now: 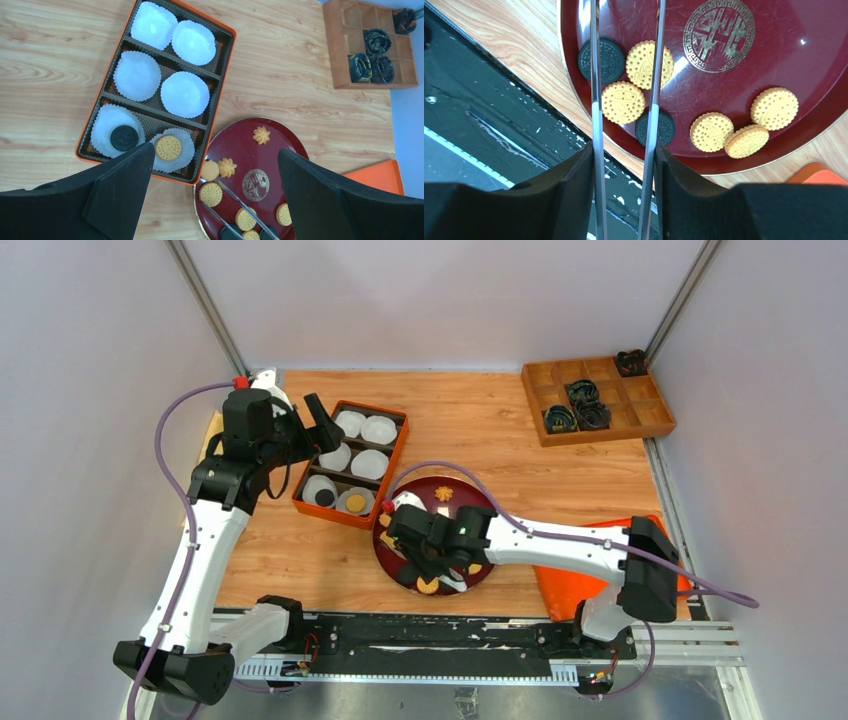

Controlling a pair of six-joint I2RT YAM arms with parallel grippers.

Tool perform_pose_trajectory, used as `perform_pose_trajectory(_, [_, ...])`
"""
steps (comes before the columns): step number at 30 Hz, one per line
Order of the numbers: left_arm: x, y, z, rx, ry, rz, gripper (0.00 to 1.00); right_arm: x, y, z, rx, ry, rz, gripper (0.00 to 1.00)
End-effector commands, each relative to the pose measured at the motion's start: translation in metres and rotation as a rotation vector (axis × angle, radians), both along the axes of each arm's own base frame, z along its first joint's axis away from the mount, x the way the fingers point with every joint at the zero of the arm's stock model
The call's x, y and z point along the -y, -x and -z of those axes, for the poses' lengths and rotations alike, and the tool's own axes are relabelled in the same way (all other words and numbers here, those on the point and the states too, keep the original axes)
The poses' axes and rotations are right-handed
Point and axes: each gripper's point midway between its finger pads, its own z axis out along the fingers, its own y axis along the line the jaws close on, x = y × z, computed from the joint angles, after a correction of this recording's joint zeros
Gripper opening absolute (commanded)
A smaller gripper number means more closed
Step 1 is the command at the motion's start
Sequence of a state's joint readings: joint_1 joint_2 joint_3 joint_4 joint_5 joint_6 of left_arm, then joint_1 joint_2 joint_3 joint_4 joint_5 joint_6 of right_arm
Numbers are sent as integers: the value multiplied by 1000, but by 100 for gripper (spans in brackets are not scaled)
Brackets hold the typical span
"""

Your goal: Pack the cookies

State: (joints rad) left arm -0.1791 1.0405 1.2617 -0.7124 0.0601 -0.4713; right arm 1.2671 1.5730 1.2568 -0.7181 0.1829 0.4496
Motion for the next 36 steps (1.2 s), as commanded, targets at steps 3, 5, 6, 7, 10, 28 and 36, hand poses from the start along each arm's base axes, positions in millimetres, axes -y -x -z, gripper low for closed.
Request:
perform_pose_trajectory(3, [3,1,-3,15,5,16,100,2,-21,-65,135,-134,50,5])
perform_pose_trajectory(5, [3,1,-4,17,4,15,100,6,-28,-77,180,-148,62,5])
perform_pose_trajectory(6, [2,0,-5,18,3,13,100,7,-32,-83,206,-152,67,5])
perform_pose_trajectory(7, [2,0,-6,20,3,11,100,8,-36,-89,233,-156,71,5])
perform_pose_trajectory(10, [0,-2,-10,29,4,-1,100,6,-52,-105,284,-161,76,5])
perform_pose_trajectory(28, [-9,-10,-7,14,-37,-45,100,-56,-176,-77,273,-143,67,3])
perform_pose_trajectory(36, [-9,-11,-2,1,-40,-45,100,-67,-185,-57,231,-139,59,4])
